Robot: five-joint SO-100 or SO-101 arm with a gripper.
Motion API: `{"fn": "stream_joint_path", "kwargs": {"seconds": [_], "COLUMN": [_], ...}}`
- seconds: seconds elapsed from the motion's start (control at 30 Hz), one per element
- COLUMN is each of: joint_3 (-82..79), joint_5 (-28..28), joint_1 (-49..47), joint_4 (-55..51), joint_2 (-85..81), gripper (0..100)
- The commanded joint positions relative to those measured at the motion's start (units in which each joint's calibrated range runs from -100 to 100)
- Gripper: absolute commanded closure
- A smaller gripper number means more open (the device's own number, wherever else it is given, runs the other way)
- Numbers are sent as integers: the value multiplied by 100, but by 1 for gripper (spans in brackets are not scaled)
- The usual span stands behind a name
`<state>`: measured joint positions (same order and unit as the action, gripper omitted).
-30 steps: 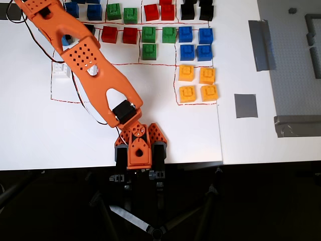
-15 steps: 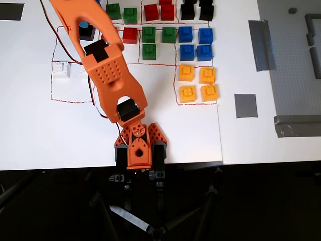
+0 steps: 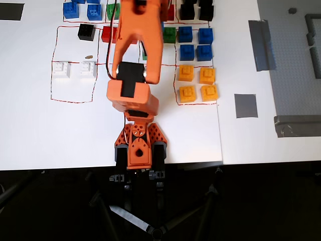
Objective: Grab the block and put it in the grey marker
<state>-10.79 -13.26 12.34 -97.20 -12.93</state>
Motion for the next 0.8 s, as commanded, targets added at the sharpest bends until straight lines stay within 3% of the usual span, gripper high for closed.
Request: {"fn": "stream_joint_path", "kwargs": {"seconds": [0.0,0.4,0.77], "joint_3": [149,920,2137], "joint_5": [-396,-1504,-2217], "joint_1": [996,4057,5521], "joint_4": [-125,152,993], "joint_2": [-659,689,2165], "gripper": [100,100,100]}}
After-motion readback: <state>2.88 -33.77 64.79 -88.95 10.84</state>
